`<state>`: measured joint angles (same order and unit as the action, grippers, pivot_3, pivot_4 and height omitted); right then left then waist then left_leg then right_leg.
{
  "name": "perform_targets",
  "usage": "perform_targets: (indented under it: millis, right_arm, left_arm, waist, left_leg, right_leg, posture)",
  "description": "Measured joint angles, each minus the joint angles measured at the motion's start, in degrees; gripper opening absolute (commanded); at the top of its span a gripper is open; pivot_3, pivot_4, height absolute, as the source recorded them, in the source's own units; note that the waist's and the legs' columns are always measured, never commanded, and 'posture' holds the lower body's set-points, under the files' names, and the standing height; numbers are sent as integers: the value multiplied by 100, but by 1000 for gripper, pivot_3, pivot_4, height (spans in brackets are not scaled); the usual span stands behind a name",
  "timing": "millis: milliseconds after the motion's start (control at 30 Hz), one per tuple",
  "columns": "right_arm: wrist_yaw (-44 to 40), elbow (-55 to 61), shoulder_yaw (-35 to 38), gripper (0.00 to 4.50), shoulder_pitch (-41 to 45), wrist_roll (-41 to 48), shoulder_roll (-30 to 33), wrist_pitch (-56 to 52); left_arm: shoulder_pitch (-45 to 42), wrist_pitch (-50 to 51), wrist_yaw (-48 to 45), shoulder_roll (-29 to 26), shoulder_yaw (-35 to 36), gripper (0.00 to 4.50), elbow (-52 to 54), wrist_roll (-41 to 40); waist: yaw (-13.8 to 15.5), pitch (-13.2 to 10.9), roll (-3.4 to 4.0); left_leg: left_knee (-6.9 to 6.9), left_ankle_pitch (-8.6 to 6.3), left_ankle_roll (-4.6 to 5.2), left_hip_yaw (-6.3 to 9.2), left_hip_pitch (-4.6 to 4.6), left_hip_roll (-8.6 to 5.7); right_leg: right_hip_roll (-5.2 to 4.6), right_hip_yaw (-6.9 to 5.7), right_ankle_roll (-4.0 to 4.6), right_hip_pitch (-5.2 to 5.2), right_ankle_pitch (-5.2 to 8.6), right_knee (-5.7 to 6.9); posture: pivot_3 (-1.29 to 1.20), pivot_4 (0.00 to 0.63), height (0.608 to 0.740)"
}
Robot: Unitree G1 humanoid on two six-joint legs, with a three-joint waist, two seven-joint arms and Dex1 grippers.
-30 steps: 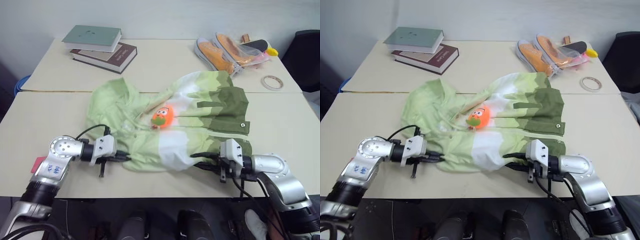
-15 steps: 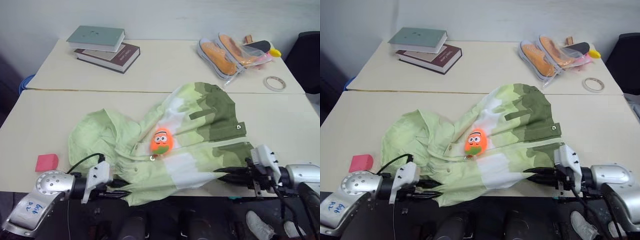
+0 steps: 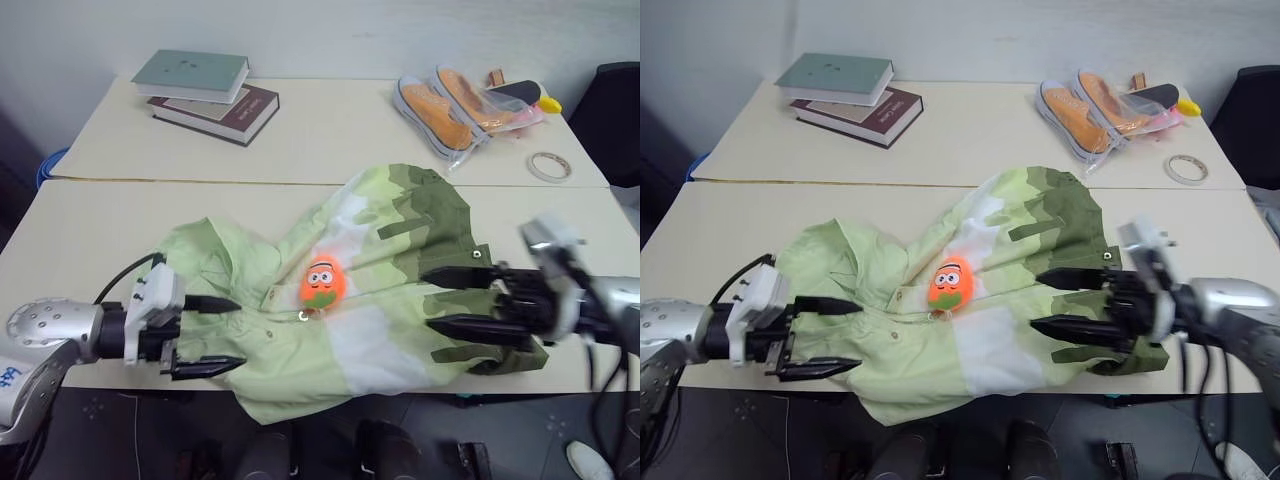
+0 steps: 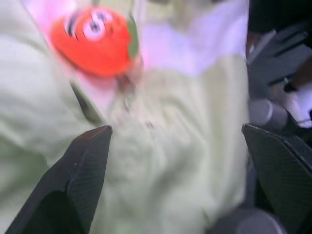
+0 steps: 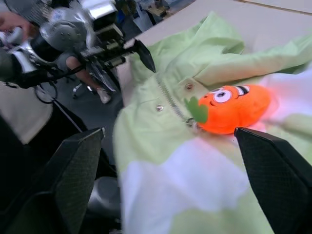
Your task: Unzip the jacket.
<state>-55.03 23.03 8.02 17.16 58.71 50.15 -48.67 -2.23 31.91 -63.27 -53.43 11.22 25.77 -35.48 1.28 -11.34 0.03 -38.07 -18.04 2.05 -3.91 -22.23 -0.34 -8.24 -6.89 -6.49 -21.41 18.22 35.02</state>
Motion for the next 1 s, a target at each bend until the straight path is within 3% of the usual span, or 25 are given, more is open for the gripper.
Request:
perform_targets:
  millis: [167, 367, 467, 667, 900, 1000]
  right_arm:
    - [1044, -904, -1371, 4487, 1083, -1141, -1428, -95]
    - [1492, -2011, -1919, 4487, 1774, -1684, -2472, -439]
    - [1428, -2469, -1967, 3904, 2014, -1796, -2853, -525]
    - [944, -2683, -2152, 1989, 2170, -2154, -2934, -395]
    - [227, -2335, -1515, 38, 1527, -2238, -2159, 374]
    - [21, -2400, -934, 13, 1154, -2485, -1645, 1145]
  left_arm:
    - [-679, -947, 503, 812, -1204, 4500, -806, 1230]
    - [-884, -1865, 768, 1035, -1454, 4500, -1664, 2048]
    - [-776, -2109, 694, 973, -1458, 4500, -1878, 2173]
    - [-759, -2330, 686, 980, -1450, 4500, -1998, 2219]
    - [-681, -2314, 827, 1082, -1434, 4500, -1976, 2215]
    - [-590, -2352, 874, 1082, -1405, 4500, -1962, 2216]
  waist:
    - [1, 0, -1]
    - [-26, 1, -2]
    - [-84, 1, -2]
    - [-141, 1, -2]
    - [-114, 1, -2]
    - [-123, 1, -2]
  left_leg:
    - [-11, 16, 2, -19, -14, -2]
    - [-17, 19, 4, -19, -14, 2]
    - [-15, 19, 4, -17, -11, 4]
    - [-13, 20, 3, -10, -9, 4]
    - [-14, 19, 6, -8, -8, -2]
    - [-8, 19, 4, -11, -2, 0]
  right_leg:
    - [55, -10, -3, -21, -2, 44]
    - [55, -31, -3, -22, -1, 53]
    - [54, -31, -3, -22, -1, 57]
    - [49, -7, -3, -21, -1, 63]
    - [43, 10, -3, -16, -2, 60]
    - [44, 13, -3, -15, -2, 59]
  posture:
    - [0, 150, 740]
    - [0, 150, 740]
    - [0, 150, 740]
    - [0, 150, 740]
    - [0, 150, 740]
    - [0, 150, 740]
